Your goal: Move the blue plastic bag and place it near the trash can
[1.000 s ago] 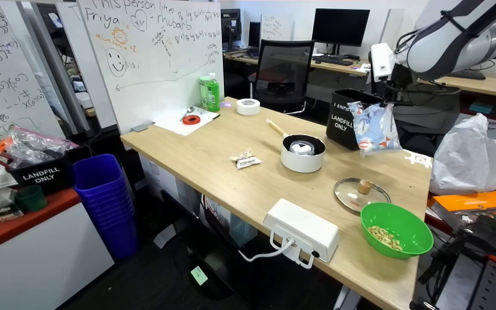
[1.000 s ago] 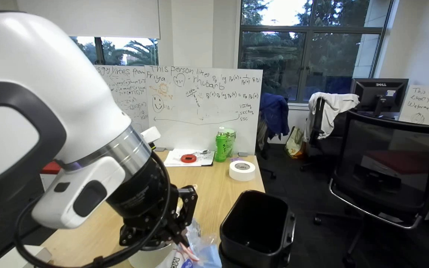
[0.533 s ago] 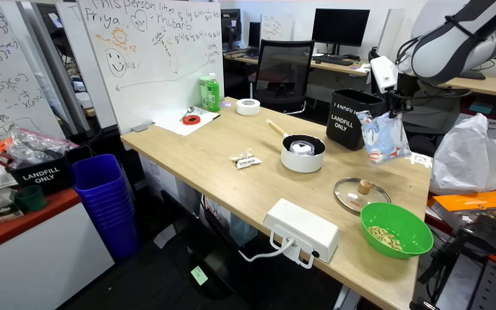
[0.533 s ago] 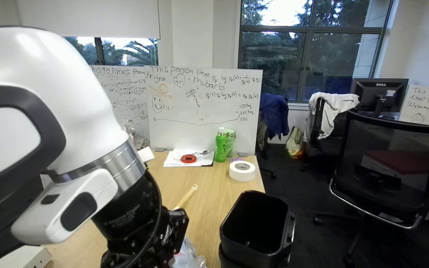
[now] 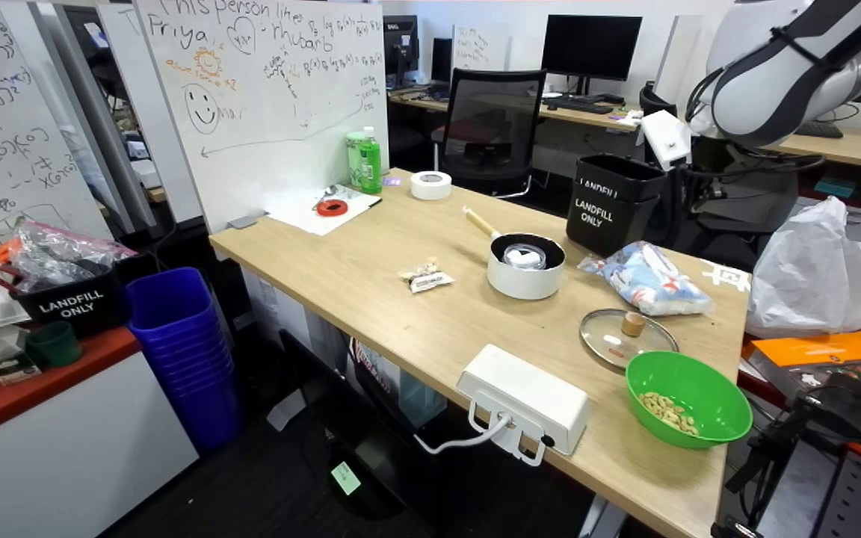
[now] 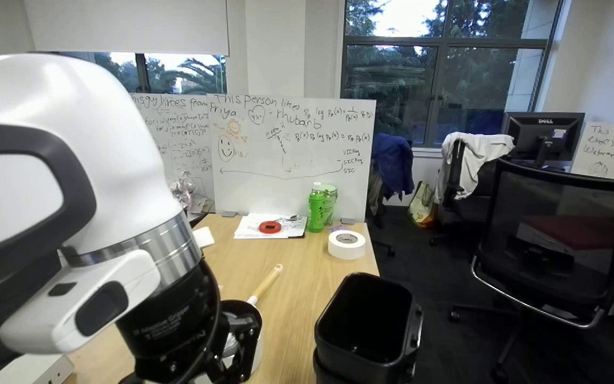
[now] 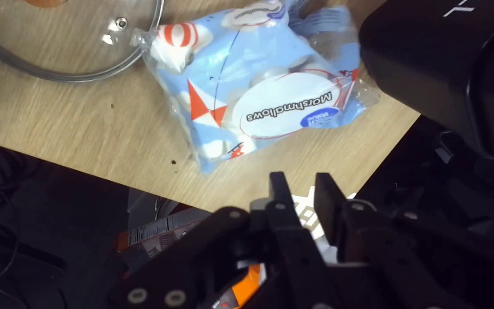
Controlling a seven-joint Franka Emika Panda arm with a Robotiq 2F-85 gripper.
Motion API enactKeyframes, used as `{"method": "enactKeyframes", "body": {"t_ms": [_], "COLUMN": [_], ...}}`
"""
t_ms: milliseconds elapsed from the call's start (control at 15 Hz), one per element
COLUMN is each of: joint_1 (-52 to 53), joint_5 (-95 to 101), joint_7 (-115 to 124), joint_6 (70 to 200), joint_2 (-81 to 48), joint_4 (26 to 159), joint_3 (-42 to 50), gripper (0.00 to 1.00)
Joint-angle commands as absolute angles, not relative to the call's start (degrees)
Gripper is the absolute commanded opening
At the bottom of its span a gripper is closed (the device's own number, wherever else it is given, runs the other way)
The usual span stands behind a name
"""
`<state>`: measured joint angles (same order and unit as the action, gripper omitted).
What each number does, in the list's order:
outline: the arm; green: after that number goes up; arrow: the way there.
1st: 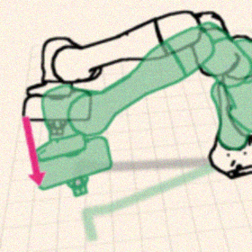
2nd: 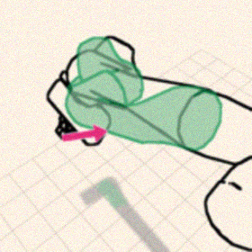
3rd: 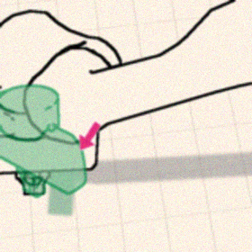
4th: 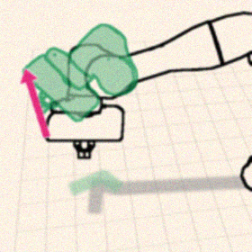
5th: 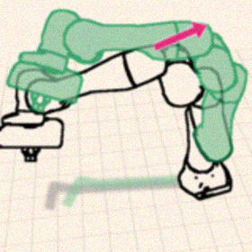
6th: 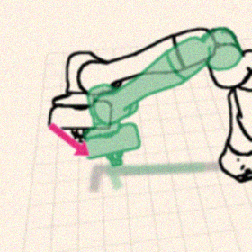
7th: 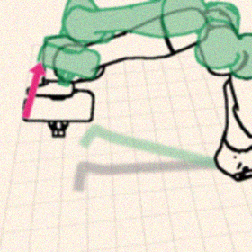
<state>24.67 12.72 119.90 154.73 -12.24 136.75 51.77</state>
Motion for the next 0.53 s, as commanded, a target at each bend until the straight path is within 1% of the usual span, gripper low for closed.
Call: {"method": "enactKeyframes", "body": {"t_ms": [0,333,400,467], "joint_1": [24.81,25.60,25.94,26.38], "joint_5": [12.15,11.82,11.81,11.74], "joint_7": [119.97,117.98,117.01,116.10], "joint_6": [152.49,152.21,152.41,152.88], "joint_2": [-11.94,-8.33,-7.04,-5.72], "joint_4": [135.69,135.26,135.44,135.71], "joint_3": [51.54,50.44,50.13,49.83], "gripper": [0.55,0.88,0.96,0.99]}}
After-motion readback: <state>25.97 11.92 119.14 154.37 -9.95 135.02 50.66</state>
